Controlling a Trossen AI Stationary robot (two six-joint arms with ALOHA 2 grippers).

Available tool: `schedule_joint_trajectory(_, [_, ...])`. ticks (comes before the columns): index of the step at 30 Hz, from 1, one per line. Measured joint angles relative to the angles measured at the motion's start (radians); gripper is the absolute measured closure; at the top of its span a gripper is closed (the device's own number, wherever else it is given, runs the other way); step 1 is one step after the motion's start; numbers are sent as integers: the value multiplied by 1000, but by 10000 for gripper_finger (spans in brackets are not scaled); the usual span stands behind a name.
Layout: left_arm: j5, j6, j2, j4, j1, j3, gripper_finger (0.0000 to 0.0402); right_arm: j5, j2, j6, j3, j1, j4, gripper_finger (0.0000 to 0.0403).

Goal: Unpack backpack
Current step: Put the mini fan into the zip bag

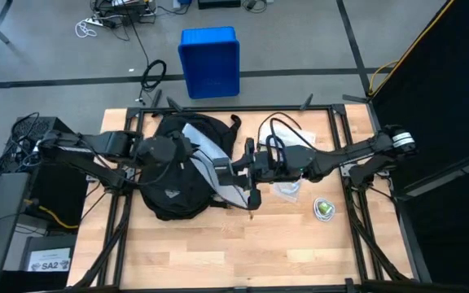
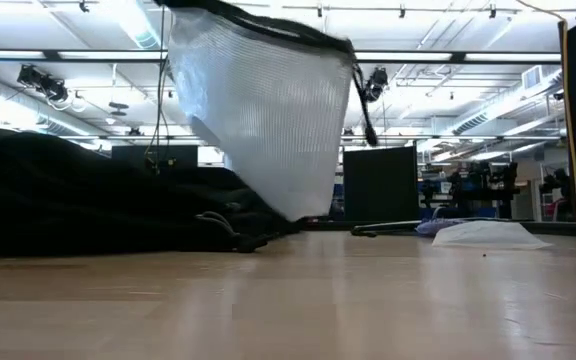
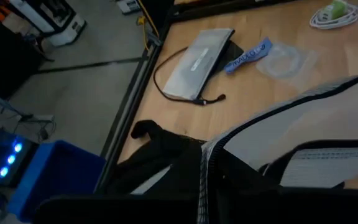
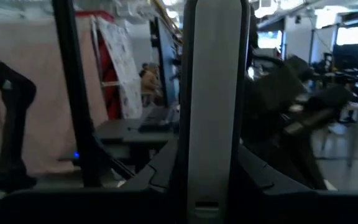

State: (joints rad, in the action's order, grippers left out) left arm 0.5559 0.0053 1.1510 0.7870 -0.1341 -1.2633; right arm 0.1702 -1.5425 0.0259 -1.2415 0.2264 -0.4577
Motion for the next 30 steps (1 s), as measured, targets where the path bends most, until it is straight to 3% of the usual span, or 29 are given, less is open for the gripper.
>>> schedule_joint_trajectory(11, [-63,-88,21,-1,30,0,402,0,-98,89,0,-15,-16,341])
schedule_joint_trajectory(19, [-110,-118,21,40,37,0,402,204,-108,37,0,-21,112,341])
schedule_joint_trajectory(23, [-216,-137,21,33,37,0,402,290,-108,14,0,-28,154,341])
schedule_joint_trajectory(27, [-253,-144,21,32,37,-1,402,285,-105,3,-1,-35,150,341])
schedule_joint_trajectory(30, [-250,-150,21,42,42,-1,402,214,-102,7,-30,-27,147,341])
